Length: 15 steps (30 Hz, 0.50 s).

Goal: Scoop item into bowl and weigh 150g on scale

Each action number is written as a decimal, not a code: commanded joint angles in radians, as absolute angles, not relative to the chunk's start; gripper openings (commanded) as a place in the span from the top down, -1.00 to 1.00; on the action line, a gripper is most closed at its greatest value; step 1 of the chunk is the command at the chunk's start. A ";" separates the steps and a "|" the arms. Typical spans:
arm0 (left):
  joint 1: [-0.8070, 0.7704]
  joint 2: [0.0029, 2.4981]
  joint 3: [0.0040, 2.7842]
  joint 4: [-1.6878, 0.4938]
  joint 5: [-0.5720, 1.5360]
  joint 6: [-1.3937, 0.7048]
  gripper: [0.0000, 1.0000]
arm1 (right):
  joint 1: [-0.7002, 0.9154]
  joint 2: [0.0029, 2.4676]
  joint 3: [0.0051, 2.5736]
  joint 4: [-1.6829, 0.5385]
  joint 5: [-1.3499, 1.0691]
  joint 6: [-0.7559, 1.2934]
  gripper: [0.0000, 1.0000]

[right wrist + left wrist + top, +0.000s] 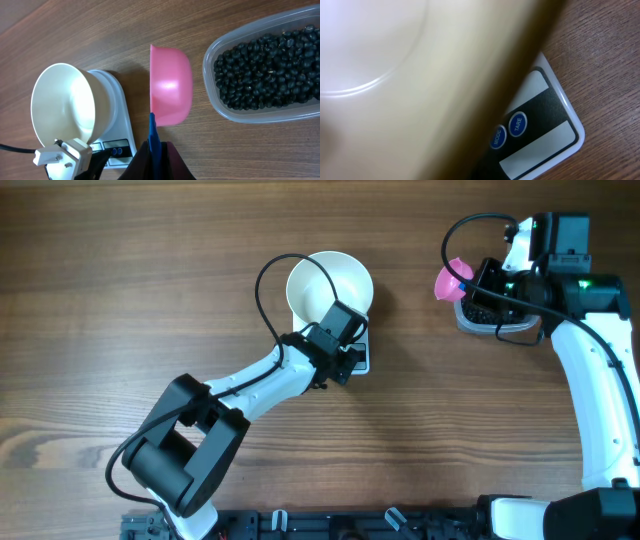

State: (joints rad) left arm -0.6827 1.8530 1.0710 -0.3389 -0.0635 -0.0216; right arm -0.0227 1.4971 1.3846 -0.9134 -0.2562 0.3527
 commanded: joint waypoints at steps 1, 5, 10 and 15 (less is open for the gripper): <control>-0.670 1.885 1.047 -0.347 -0.146 -0.038 0.92 | -0.021 1.486 1.401 -0.915 -0.238 0.336 0.91; -0.679 1.859 1.047 -0.354 -0.047 -0.034 0.92 | -0.021 1.486 1.401 -0.916 -0.239 0.337 0.91; -0.683 1.739 1.047 -0.364 0.049 -0.031 0.92 | -0.021 1.486 1.401 -0.917 -0.238 0.337 0.91; -0.683 1.583 1.047 -0.395 0.057 -0.031 0.92 | -0.021 1.486 1.401 -0.918 -0.238 0.336 0.91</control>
State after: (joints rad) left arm -0.6827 1.7161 1.0473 -0.3889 0.0238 -0.0242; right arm -0.0227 1.4971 1.3846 -0.9199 -0.2558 0.3527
